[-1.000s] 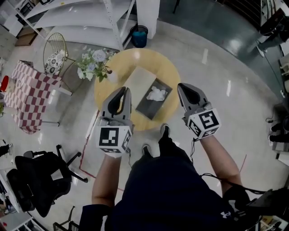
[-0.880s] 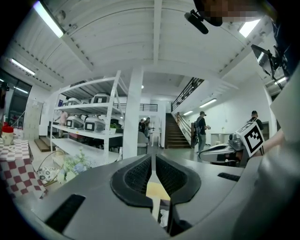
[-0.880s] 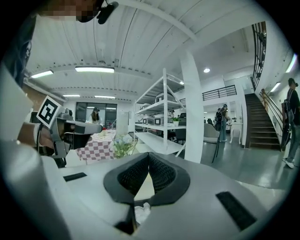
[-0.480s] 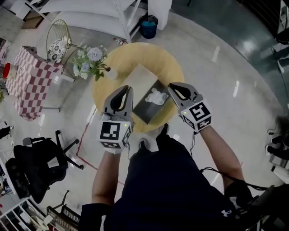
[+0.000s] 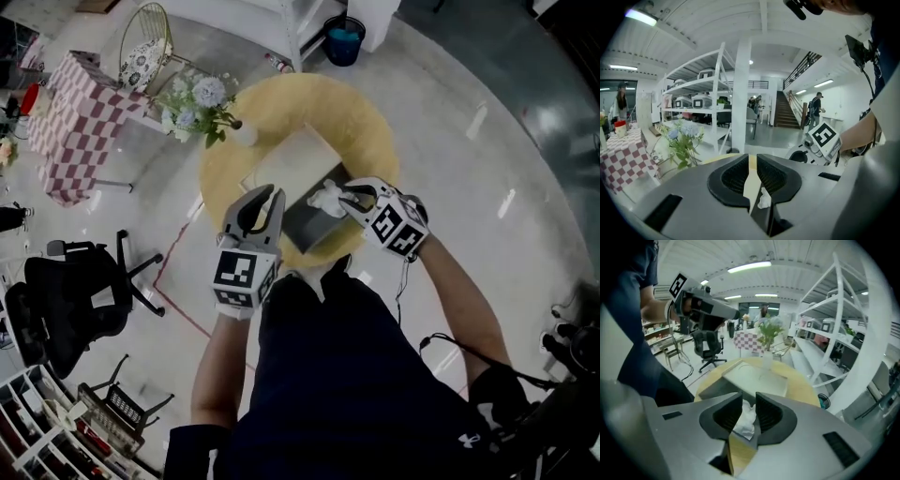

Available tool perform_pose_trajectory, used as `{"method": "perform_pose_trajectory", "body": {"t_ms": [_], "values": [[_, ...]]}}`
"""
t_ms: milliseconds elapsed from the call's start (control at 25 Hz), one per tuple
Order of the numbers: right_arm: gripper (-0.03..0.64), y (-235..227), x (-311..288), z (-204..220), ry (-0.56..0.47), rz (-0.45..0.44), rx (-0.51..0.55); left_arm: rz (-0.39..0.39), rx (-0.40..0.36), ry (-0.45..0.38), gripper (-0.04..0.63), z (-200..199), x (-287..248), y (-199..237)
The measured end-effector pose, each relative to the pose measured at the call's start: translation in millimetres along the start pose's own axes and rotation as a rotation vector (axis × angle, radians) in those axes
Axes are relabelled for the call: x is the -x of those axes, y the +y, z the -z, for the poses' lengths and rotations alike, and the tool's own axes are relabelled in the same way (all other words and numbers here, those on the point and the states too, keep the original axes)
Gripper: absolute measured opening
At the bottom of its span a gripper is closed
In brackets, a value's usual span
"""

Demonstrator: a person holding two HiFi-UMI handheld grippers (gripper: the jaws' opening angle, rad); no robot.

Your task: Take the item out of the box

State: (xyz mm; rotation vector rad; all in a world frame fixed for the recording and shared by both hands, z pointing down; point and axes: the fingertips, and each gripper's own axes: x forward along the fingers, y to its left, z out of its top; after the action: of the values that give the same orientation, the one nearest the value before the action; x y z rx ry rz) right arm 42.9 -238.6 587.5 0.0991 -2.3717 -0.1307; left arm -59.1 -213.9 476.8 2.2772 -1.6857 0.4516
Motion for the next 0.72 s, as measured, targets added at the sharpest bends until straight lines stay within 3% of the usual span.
{"method": "perform_pose_trajectory", "body": {"t_ms": [200, 400, 720], "values": [[0.067, 18, -30, 23, 0.123, -0.117, 0.116, -0.013, -0.006, 0.067, 0.093, 24, -2, 9], [0.067, 27, -58, 44, 0.242, -0.160, 0.188, 0.021, -0.045, 0.122, 0.104, 44, -6, 16], [0.067, 34, -95, 59, 0.393, -0.217, 0.262, 0.056, -0.009, 0.133, 0.104, 59, 1, 38]]}}
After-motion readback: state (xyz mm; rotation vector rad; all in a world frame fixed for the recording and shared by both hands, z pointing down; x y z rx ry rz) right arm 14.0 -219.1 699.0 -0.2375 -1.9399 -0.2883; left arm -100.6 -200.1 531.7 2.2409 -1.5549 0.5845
